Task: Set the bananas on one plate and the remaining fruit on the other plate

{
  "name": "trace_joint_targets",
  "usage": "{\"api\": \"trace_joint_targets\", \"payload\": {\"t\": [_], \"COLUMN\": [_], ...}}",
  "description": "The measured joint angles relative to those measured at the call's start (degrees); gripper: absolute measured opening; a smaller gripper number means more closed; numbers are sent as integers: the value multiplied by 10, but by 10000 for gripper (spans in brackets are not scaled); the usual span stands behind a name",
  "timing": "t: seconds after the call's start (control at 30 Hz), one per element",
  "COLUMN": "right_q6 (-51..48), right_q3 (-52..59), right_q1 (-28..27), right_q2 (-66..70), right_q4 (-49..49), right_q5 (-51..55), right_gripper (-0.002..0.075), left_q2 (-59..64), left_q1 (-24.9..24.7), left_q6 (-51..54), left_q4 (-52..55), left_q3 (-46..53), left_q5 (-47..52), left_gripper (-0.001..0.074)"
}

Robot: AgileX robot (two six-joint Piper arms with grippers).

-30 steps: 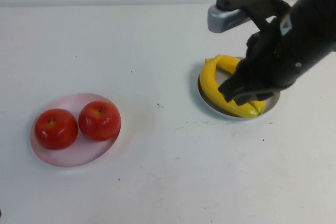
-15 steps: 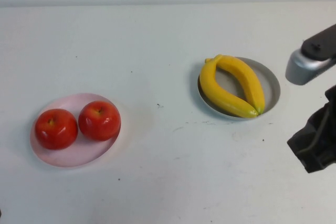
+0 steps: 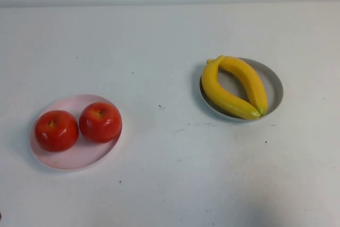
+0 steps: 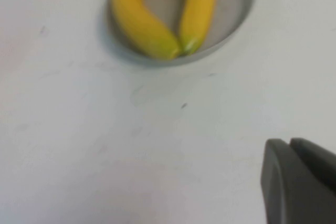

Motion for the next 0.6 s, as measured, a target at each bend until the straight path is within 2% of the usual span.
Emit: {"api": "trace_joint_targets", "payload": {"t": [0.17, 0.3, 0.47, 0.6], "right_q6": [-3, -43, -72, -74], "right_q3": [159, 245, 260, 260], "right_q1": [-96, -147, -158, -158], "right_q2": [-164, -269, -362, -405], "right_q4": [21, 21, 21, 21], "right_q5": [-163, -237, -234, -180], "right_gripper": [-15, -15, -15, -15], "left_q2": [0, 0, 0, 0], "left_q1": [0, 0, 0, 0], "left_q6": [0, 0, 0, 0], "left_q4": [0, 0, 0, 0], "left_q3": [0, 0, 0, 0], "left_q5": [0, 0, 0, 0], "left_gripper": [-2, -2, -1, -1]}}
